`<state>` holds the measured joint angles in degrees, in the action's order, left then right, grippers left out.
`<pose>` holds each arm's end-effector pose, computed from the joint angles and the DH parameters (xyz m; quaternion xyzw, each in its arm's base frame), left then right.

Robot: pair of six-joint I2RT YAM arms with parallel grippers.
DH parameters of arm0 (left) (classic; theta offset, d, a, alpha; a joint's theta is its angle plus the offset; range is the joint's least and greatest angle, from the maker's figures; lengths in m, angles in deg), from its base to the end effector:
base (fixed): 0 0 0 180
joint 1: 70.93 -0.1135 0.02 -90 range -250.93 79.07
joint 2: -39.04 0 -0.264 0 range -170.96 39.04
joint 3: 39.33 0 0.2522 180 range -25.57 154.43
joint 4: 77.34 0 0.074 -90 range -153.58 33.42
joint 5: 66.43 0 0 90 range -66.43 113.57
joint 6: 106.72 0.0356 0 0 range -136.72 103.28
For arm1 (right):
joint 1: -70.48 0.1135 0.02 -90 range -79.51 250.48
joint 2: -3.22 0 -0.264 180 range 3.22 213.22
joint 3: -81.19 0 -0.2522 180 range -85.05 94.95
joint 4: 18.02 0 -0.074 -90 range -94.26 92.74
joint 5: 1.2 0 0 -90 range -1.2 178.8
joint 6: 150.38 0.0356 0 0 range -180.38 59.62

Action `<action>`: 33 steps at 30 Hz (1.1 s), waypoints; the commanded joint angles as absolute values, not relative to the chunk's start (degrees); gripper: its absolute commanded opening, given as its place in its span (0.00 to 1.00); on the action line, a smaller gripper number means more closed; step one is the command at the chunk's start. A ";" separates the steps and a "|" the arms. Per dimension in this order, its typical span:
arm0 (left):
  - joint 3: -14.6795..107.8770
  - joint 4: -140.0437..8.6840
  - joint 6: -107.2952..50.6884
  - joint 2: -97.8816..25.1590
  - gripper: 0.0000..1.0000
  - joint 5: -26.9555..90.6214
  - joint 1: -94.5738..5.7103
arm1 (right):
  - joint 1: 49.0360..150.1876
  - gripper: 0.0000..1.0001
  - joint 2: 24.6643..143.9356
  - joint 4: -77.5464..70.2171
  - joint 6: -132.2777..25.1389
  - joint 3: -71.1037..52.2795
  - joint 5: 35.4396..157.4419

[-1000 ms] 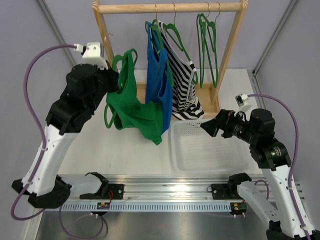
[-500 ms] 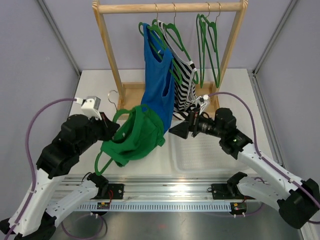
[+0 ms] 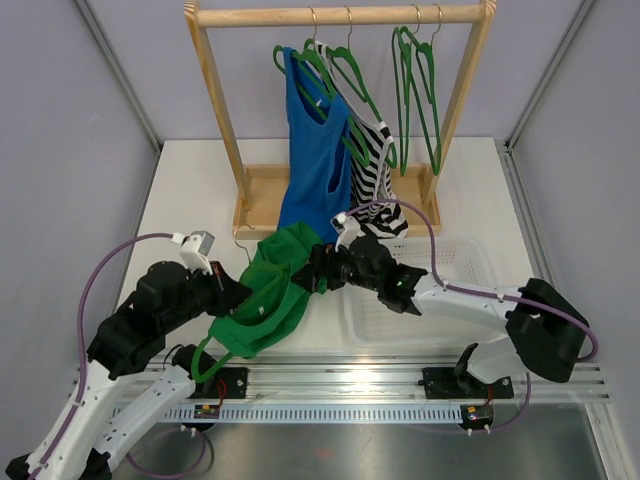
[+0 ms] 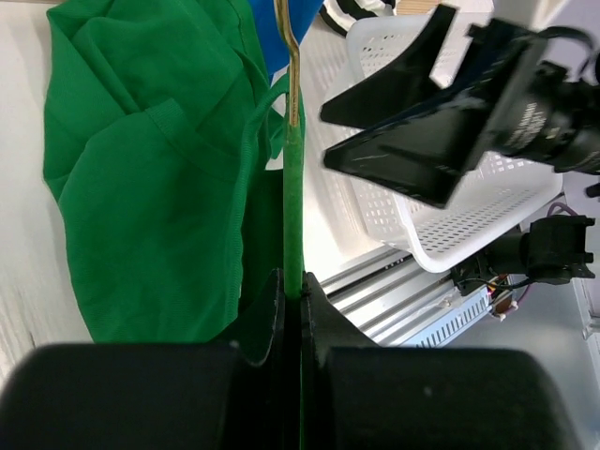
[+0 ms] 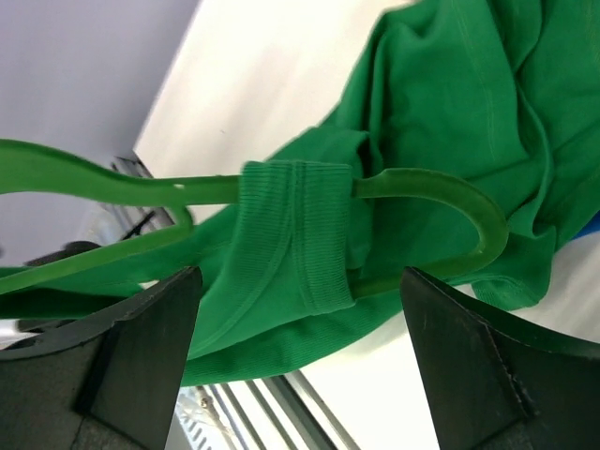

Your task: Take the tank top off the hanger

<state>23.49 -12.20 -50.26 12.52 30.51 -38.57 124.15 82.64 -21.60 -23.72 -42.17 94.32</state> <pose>0.0676 -0.0480 0.3279 0.0219 0.8596 -0.3199 0.3978 0.1794 0.2497 0.2394 -0.1480 0.8011 0.4380 0.3801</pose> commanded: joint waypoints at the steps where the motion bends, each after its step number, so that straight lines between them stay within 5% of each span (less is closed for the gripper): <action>1: 22.77 -17.34 -51.97 13.47 0.00 33.94 -38.41 | 125.94 0.93 86.26 -25.61 -25.23 -38.64 89.15; 8: 22.68 -18.05 -51.53 12.50 0.00 36.23 -38.41 | 126.12 0.73 90.84 -28.60 -26.72 -36.44 92.40; 16: 27.95 -9.80 -46.27 10.22 0.00 28.59 -38.41 | 126.21 0.00 88.48 -23.52 -29.88 -36.00 86.28; 22: 30.33 -3.46 -39.58 9.16 0.00 33.32 -38.41 | 124.63 0.00 86.80 -6.65 -32.26 -31.89 67.72; 33: 33.83 -2.85 -37.38 15.84 0.00 38.78 -38.41 | 116.55 0.00 94.44 9.44 -29.01 -24.41 73.85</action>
<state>29.02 -3.96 -39.53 14.25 36.43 -38.57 118.91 92.23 2.53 -29.27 -26.98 76.51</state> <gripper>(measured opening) 0.036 0.033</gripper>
